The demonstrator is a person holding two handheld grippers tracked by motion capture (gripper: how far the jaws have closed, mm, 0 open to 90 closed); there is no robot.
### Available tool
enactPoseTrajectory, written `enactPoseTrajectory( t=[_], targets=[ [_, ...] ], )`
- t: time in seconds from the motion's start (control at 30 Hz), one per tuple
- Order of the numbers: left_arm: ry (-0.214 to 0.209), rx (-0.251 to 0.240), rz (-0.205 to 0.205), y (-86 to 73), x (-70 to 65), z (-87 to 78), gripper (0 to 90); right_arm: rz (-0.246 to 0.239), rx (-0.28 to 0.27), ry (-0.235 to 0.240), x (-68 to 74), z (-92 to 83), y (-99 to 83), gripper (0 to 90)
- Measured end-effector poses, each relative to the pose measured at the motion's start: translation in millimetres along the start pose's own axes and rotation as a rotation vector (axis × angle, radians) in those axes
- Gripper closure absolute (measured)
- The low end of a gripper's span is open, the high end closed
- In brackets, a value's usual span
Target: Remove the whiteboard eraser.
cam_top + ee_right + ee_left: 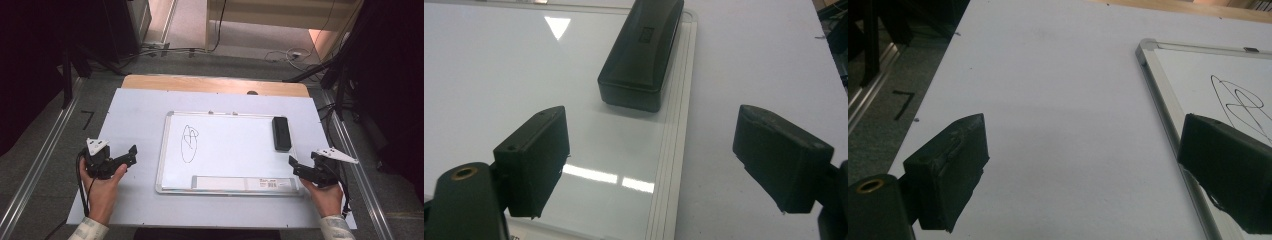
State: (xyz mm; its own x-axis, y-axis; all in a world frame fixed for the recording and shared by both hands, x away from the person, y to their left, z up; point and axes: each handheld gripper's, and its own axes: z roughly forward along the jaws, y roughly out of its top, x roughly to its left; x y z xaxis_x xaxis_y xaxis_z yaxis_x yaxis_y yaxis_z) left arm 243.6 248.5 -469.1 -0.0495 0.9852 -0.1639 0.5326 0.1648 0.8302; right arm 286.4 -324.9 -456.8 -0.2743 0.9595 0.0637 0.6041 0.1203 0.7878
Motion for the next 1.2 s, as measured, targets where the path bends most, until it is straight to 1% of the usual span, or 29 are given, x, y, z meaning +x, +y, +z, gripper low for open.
enactPoseTrajectory(
  t=[0.17, 0.2, 0.33, 0.43, 0.5, 0.63, 0.67, 0.77, 0.97, 1.13, 1.2],
  targets=[
    [0.000, -0.003, -0.015, 1.1, 2.7, 0.5, 6.3, 0.007, -0.008, -0.003, 3.1, 3.8, 4.7, 12.3],
    [0.000, -0.003, -0.015, 1.1, 2.7, 0.5, 6.3, 0.001, -0.006, -0.007, 4.0, 5.5, 5.8, 12.1],
    [0.001, 0.003, 0.001, -0.2, -0.5, 1.5, 6.3, -0.006, 0.004, -0.018, 7.6, 13.7, 11.7, 11.9],
    [0.005, -0.002, 0.009, -0.2, -1.2, 0.6, 6.3, -0.006, -0.004, -0.025, 9.5, 19.5, 18.0, 11.9],
    [0.010, -0.005, 0.009, -0.5, -1.0, 0.5, 6.3, -0.001, -0.005, -0.023, 10.7, 23.7, 22.6, 11.6],
    [0.013, -0.001, 0.008, -0.9, -0.4, 1.1, 6.4, -0.015, -0.007, -0.028, 12.8, 32.2, 31.0, 11.4],
    [0.014, -0.001, 0.009, -1.0, -0.4, 1.2, 6.4, -0.012, -0.006, -0.029, 13.5, 34.1, 32.7, 11.2],
    [0.017, -0.003, 0.010, -1.0, -0.6, 1.1, 6.3, -0.014, -0.007, -0.028, 14.2, 40.0, 36.9, 10.7],
    [0.018, -0.004, 0.008, -1.0, -0.2, 0.4, 6.4, -0.001, -0.010, -0.026, 14.0, 48.0, 44.0, 8.9],
    [0.020, -0.003, 0.008, -1.2, 0.1, 0.8, 6.4, 0.011, 0.001, -0.037, 11.5, 56.9, 49.1, 8.9],
    [0.019, -0.004, 0.007, -1.1, 0.2, 0.8, 6.3, 0.007, 0.007, -0.042, 11.5, 60.9, 51.3, 8.9]
  ],
)
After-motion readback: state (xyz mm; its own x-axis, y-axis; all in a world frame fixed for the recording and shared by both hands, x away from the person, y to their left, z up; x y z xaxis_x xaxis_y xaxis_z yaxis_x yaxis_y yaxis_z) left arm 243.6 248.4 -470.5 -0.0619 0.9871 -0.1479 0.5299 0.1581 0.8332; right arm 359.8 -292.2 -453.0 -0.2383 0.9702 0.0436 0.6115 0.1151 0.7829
